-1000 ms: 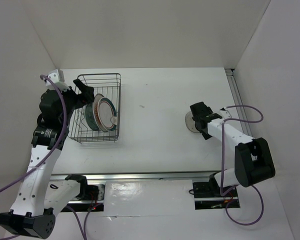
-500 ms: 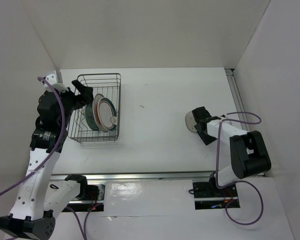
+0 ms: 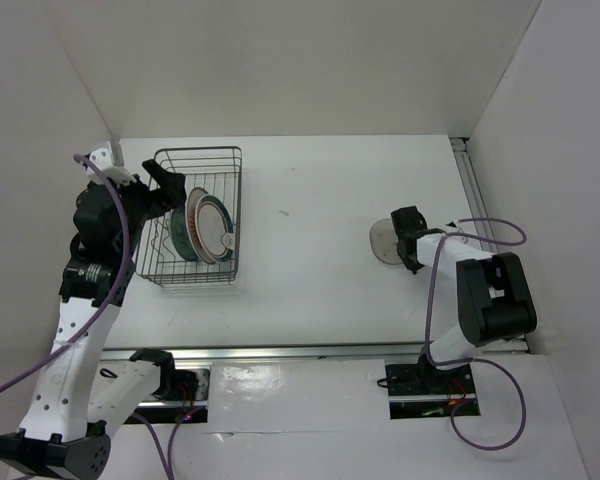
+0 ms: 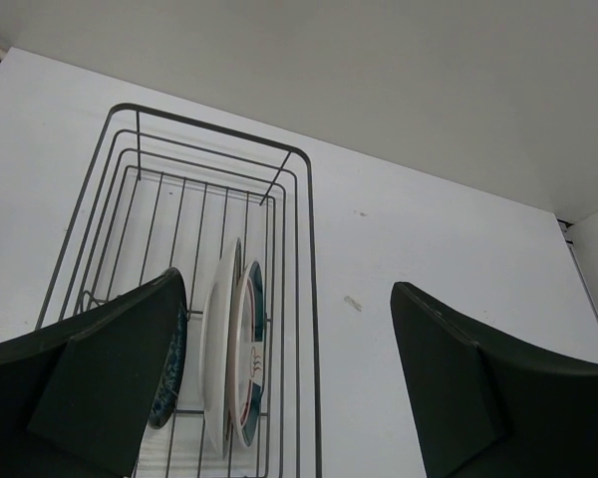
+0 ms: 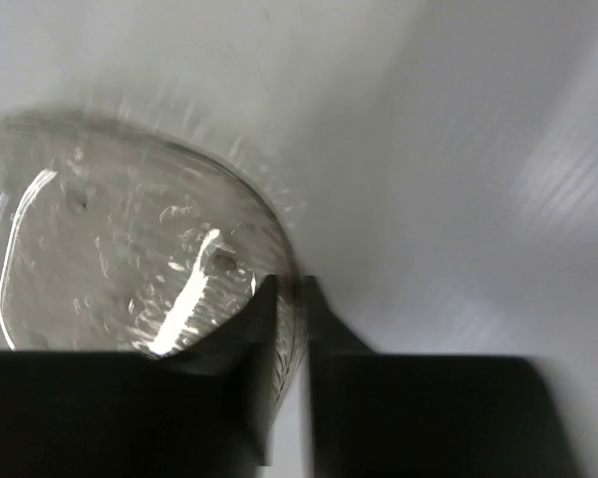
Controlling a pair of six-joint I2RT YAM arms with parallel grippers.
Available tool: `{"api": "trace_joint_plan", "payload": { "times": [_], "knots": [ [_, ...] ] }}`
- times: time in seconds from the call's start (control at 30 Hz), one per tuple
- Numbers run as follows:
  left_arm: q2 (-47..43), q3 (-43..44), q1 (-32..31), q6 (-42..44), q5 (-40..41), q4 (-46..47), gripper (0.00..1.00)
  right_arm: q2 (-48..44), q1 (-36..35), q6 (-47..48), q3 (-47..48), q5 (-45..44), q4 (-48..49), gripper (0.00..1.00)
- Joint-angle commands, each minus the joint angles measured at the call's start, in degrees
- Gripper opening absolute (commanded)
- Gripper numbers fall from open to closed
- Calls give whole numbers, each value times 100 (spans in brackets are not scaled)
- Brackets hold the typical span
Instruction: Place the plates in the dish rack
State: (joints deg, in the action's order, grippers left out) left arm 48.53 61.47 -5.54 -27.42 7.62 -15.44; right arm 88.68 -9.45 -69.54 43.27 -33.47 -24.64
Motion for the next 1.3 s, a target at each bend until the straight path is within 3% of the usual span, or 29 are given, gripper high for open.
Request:
{"api": "trace_joint_plan", "payload": {
  "times": [0.0, 0.23, 0.33, 0.47, 0.6, 0.93, 1.1, 1.27],
  "knots": [
    [-125, -30, 27, -97, 47, 261, 100, 307, 119, -25, -178, 491, 83, 2],
    [-72, -144, 27, 9, -558, 479, 100, 64, 119, 405, -46, 710, 336, 0],
    [-72, -215, 27, 158, -1664, 779, 100, -691, 5, 835, -187, 1051, 897, 0],
    [313, -162, -149, 9, -2290, 798, 100, -1431, -187, 1845, -188, 1860, 1671, 0],
    [990, -48, -255, -298, -3071, 797, 100, -1451, -644, 3101, 364, 2643, 2007, 0],
    [2142, 128, -255, -686, -3987, 1104, 97, -1722, -2042, 4194, 236, 3391, 3606, 0],
    [2195, 67, -255, -686, -4119, 1218, 95, -2118, -2254, 4335, 59, 3576, 4292, 0],
    [2318, 67, -377, -686, -4295, 1281, 94, -1917, -2307, 4264, 471, 3769, 4292, 0]
  ]
}}
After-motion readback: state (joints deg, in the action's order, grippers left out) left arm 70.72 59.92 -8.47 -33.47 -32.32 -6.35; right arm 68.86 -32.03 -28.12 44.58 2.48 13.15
